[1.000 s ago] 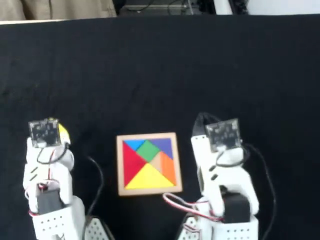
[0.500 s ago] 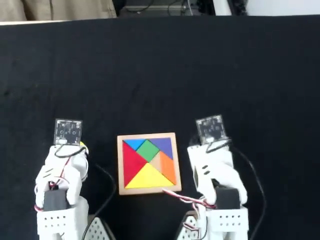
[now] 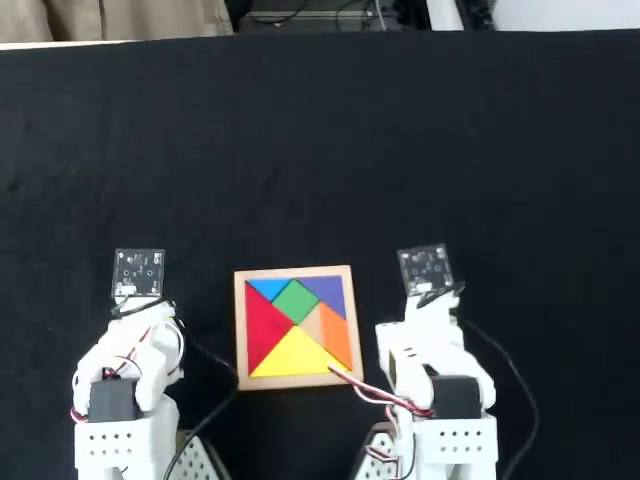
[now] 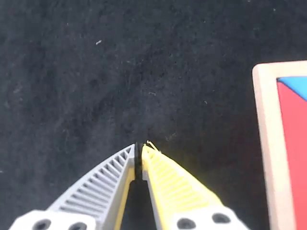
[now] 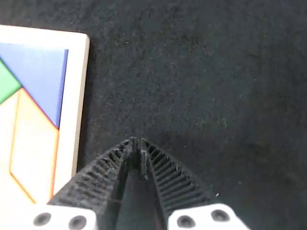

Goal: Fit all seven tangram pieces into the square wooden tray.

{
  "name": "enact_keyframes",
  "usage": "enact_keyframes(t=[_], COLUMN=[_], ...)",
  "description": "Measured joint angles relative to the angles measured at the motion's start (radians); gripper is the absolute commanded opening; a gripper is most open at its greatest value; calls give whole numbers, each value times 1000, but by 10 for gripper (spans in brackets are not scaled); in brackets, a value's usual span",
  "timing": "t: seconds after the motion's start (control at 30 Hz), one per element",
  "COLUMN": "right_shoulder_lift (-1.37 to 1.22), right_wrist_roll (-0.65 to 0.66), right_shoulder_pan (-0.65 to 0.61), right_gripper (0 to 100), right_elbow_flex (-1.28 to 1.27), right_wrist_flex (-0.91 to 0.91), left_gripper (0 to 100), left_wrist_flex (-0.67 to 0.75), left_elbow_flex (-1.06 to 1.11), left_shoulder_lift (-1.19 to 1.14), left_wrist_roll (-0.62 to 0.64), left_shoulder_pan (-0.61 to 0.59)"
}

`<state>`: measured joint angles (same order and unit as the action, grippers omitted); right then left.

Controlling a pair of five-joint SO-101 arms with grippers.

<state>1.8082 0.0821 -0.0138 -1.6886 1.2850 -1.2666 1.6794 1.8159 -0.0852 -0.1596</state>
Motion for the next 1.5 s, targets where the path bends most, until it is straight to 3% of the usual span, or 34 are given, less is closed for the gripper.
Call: enact_keyframes(t=[0.23, 1.5], right_shoulder_lift=[0, 0], right_wrist_roll=[-46, -46], right_shoulder_pan=[0, 0], right_gripper=[11, 11], right_elbow_flex=[0, 0], right_wrist_flex=[0, 0], left_gripper=[39, 40], left_wrist_flex=[-5, -5], left_elbow_flex=[0, 0], left_shoulder_lift=[0, 0], left_wrist_roll=[69, 69], left_shoulder_pan=[8, 8])
